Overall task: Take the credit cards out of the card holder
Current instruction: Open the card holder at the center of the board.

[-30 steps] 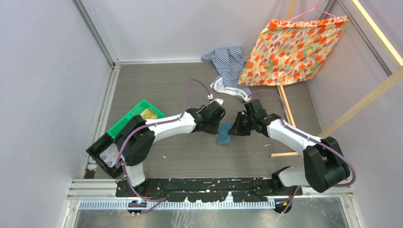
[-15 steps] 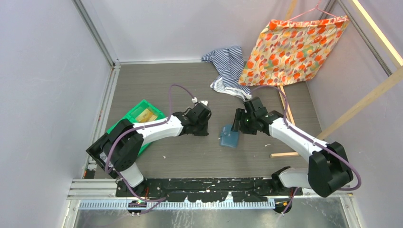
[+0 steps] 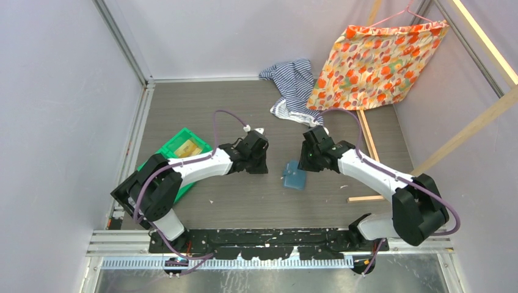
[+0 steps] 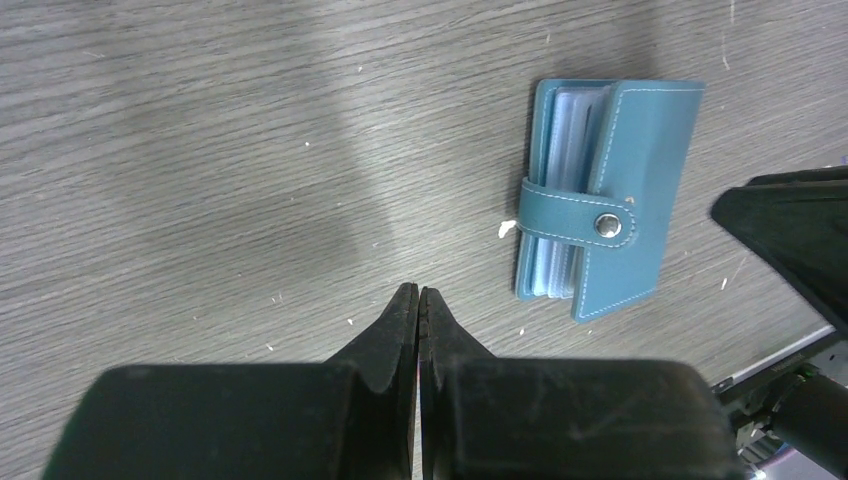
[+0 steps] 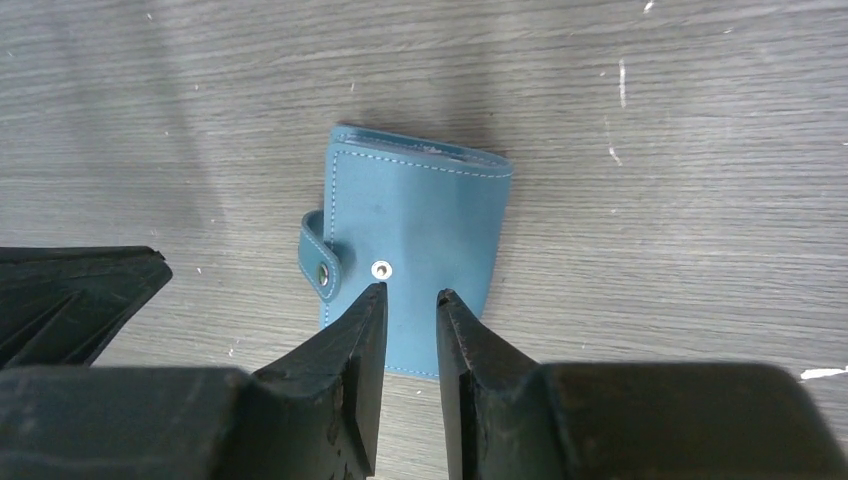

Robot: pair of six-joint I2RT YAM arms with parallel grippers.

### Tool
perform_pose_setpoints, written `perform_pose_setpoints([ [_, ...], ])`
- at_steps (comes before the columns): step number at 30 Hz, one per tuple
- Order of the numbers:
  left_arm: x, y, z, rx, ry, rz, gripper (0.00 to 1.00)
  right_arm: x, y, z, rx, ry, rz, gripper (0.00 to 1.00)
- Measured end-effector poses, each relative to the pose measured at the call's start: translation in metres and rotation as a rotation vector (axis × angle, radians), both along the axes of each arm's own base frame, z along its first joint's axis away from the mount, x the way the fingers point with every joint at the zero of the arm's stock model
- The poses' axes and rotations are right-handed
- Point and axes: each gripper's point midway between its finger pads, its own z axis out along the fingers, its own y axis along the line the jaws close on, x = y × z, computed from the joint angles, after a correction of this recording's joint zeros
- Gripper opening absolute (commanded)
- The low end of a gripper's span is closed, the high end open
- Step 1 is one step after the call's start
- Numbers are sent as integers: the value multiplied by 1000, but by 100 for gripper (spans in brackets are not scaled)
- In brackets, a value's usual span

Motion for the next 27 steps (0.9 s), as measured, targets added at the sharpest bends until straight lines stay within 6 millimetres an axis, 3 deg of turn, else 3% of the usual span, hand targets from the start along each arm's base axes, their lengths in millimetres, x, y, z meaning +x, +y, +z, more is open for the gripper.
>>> perform_pose_setpoints([
  [11,10,9,25,-48,-33,34,7,-15,37,-39,-13,100,99,27],
  [18,13,14,43,-77,-62,49,8,3,73,-33,14,66,144,26],
  [21,12,15,41,-75,-56,47,9,7,77,-38,-31,60,154,29],
  [27,10,15,39,-75,-47,41,12,5,68,-37,-187,12,178,37],
])
